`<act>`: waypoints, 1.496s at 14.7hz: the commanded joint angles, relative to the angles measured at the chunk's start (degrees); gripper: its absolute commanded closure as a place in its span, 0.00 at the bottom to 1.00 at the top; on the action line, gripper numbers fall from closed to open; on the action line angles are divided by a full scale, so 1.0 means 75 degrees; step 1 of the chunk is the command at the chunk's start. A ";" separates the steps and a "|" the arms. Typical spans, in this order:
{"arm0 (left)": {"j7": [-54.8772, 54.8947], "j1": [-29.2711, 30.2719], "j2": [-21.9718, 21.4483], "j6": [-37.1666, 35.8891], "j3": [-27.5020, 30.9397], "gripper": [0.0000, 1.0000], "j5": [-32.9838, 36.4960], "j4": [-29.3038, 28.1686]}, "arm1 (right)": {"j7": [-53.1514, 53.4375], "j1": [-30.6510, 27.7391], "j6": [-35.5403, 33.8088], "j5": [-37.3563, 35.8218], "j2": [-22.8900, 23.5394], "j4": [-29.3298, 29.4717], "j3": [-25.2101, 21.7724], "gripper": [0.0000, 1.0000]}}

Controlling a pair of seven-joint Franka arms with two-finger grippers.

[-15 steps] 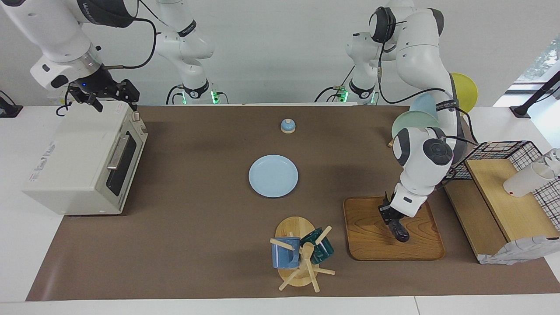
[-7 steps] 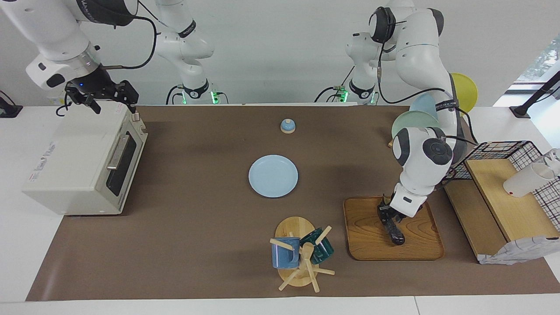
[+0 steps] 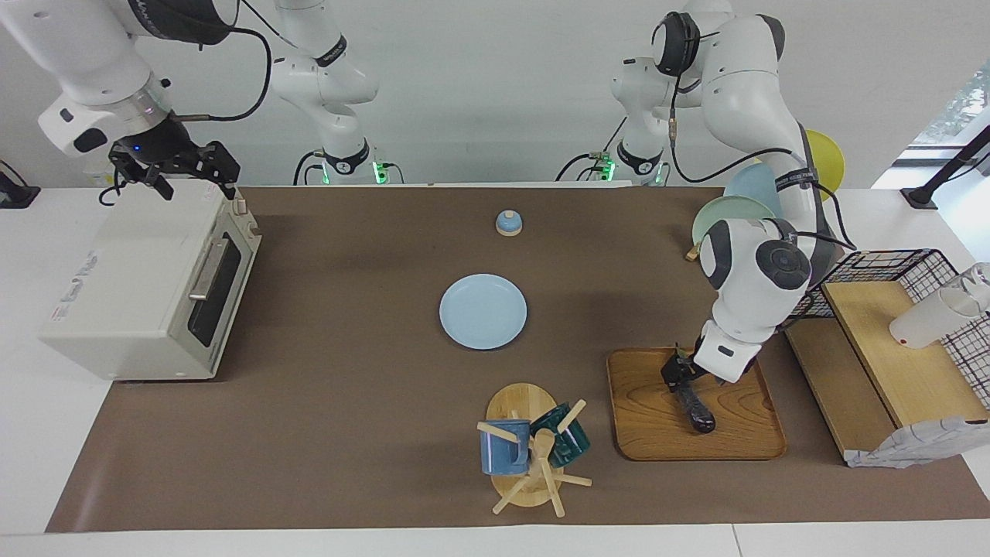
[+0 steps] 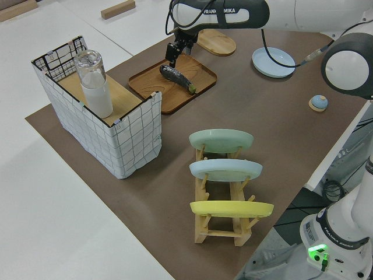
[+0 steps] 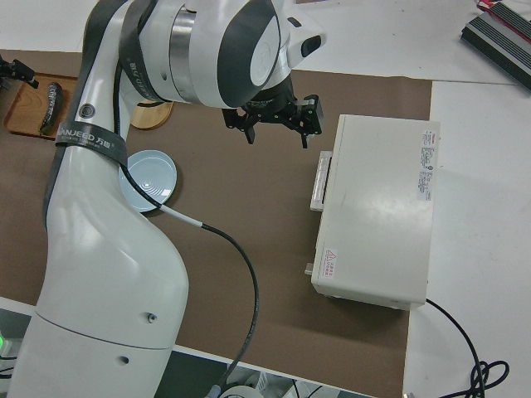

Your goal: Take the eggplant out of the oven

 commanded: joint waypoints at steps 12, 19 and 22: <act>0.0276 0.0157 -0.3724 -0.2154 0.0018 0.00 0.0087 -0.2603 | 0.0143 0.0138 0.0131 0.0185 -0.0322 -0.0435 -0.0063 0.00; 0.0287 0.1130 -0.3503 -0.2856 -0.0917 0.00 0.0099 -0.1856 | 0.0132 0.0067 0.0167 0.0197 -0.0240 -0.0435 -0.0063 0.00; 0.0287 0.1072 -0.3268 -0.3862 -0.0908 0.00 0.0134 -0.1024 | 0.0108 0.0149 0.0156 0.0197 -0.0240 -0.0435 -0.0051 0.00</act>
